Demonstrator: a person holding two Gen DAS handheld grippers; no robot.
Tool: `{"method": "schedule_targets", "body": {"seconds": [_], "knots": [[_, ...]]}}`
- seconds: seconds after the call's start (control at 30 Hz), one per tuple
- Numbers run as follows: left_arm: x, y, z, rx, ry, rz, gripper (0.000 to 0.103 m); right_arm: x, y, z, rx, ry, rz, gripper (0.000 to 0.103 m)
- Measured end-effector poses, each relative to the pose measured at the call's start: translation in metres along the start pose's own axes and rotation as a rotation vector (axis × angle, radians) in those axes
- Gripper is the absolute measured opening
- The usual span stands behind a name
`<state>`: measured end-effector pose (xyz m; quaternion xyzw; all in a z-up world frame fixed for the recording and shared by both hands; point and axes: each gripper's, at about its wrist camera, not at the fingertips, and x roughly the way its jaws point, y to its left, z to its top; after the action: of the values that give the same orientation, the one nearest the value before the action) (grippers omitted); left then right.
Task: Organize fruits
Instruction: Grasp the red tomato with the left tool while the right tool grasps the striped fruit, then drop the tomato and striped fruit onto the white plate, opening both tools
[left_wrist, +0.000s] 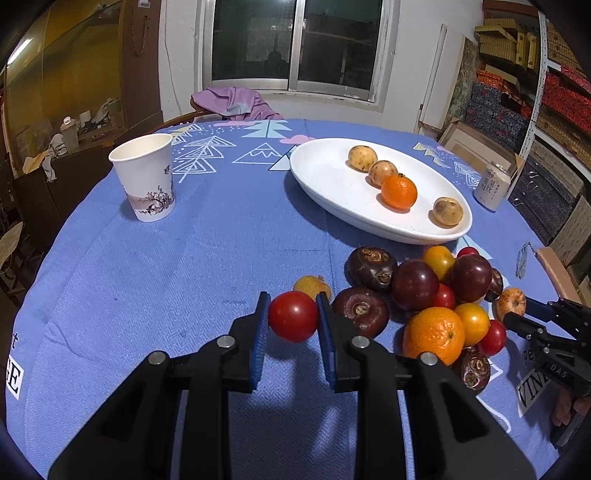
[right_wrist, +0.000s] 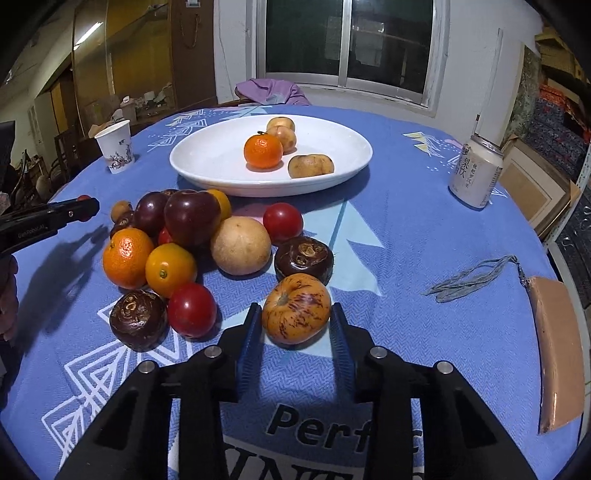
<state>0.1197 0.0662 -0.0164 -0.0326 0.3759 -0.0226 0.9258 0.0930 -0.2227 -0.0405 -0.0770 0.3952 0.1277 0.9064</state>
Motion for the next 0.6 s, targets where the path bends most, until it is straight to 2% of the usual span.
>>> {"method": "schedule_targets", "body": {"seconds": [0.23, 0.33, 0.5, 0.6], "knots": [[-0.001, 0.001, 0.002, -0.012, -0.004, -0.015, 0.024, -0.008, -0.014, -0.001, 0.058, -0.026, 0.010, 0.038], [0.000, -0.001, 0.016, -0.035, -0.009, -0.037, 0.024, -0.020, -0.027, 0.005, 0.106, -0.060, 0.029, 0.038], [0.011, -0.024, 0.065, -0.017, -0.035, -0.046, 0.024, -0.026, -0.045, 0.054, 0.160, -0.095, 0.052, 0.038], [0.030, -0.038, 0.088, -0.019, -0.023, -0.056, 0.024, -0.012, -0.049, 0.089, 0.178, -0.120, 0.053, 0.038]]}}
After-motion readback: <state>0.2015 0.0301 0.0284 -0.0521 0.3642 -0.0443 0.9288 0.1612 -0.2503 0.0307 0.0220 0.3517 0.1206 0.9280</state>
